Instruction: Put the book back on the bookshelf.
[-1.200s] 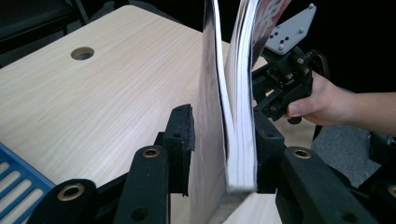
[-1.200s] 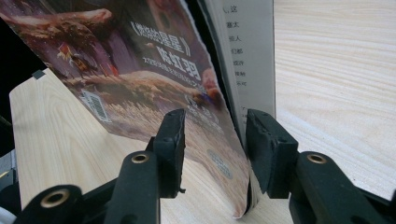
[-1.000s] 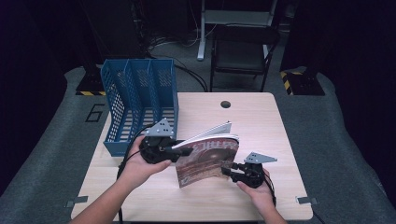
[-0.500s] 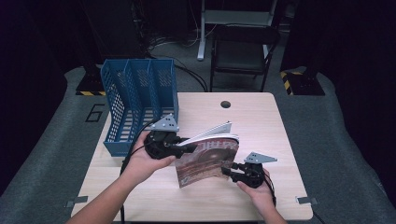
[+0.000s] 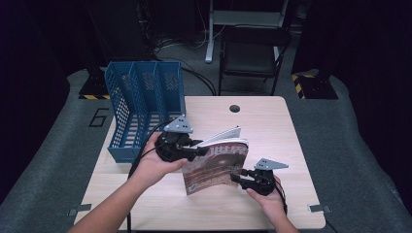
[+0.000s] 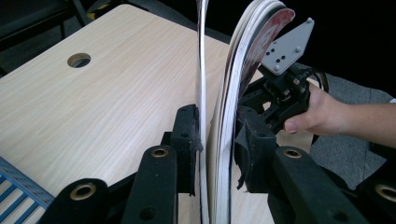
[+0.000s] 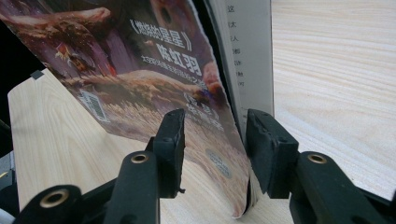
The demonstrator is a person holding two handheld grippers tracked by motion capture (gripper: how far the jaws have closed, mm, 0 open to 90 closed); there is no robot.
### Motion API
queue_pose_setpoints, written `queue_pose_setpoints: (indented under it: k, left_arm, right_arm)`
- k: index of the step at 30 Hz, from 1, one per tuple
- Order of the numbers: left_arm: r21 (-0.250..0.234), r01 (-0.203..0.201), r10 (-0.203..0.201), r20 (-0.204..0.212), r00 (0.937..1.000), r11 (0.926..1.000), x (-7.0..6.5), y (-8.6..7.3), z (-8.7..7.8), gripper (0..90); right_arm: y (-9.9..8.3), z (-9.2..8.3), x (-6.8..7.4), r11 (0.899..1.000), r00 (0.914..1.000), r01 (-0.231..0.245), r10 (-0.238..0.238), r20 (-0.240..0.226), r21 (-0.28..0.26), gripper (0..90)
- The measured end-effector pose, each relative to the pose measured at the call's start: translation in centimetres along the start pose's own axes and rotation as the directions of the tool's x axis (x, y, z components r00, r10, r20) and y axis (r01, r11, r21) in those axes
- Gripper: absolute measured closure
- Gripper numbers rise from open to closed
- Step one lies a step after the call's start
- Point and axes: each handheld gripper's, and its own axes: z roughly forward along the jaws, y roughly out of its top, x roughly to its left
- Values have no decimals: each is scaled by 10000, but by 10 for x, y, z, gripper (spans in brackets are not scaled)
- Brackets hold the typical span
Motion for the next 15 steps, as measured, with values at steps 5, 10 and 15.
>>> queue_pose_setpoints:
  k: [5, 10, 15]
  left_arm:
    - [84, -58, 58, -30, 10000, 9999, -1, 3, 4, 692]
    - [182, -186, 187, -32, 9998, 9997, -1, 4, 5, 694]
    - [120, -214, 215, -81, 9997, 9997, 1, 6, 6, 700]
  right_arm:
    - [0, 0, 0, 10000, 10000, -72, 72, 8, 25, 576]
    - [0, 0, 0, 10000, 10000, -78, 78, 12, -4, 576]
    - [0, 0, 1, 9999, 9999, -132, 132, 4, 72, 576]
